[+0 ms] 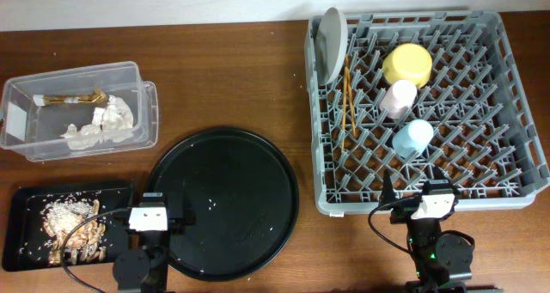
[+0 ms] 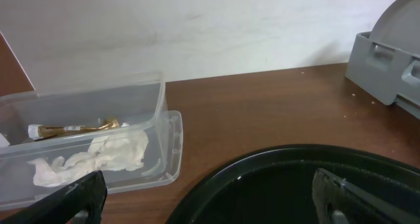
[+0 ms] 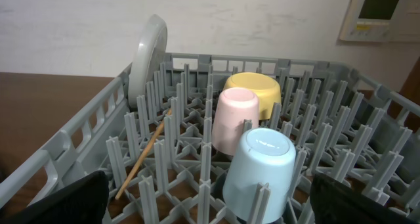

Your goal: Sort waste into correct bins and load items into the dishwasher rack

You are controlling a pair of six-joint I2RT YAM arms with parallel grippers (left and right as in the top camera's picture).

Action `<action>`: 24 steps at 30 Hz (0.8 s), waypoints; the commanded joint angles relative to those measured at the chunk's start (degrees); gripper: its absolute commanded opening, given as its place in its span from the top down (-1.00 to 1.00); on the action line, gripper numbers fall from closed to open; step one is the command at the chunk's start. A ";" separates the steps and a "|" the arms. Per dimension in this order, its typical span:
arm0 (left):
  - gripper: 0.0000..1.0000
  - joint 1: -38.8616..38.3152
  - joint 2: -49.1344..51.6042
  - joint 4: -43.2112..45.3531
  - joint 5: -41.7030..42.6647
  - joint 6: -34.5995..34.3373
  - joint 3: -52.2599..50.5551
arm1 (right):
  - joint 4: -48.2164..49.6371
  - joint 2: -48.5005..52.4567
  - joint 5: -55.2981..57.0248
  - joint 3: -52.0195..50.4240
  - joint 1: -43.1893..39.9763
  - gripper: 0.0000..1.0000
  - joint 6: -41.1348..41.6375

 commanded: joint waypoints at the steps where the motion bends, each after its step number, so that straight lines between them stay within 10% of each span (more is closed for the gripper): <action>1: -0.99 -0.22 -0.55 -0.31 0.44 0.02 -0.28 | -0.42 -0.37 0.70 -0.31 -0.42 -0.97 -0.17; 24: -0.99 -0.22 -0.50 -0.09 0.44 -3.19 -0.28 | -0.42 -0.37 0.70 -0.31 -0.42 -0.96 -0.15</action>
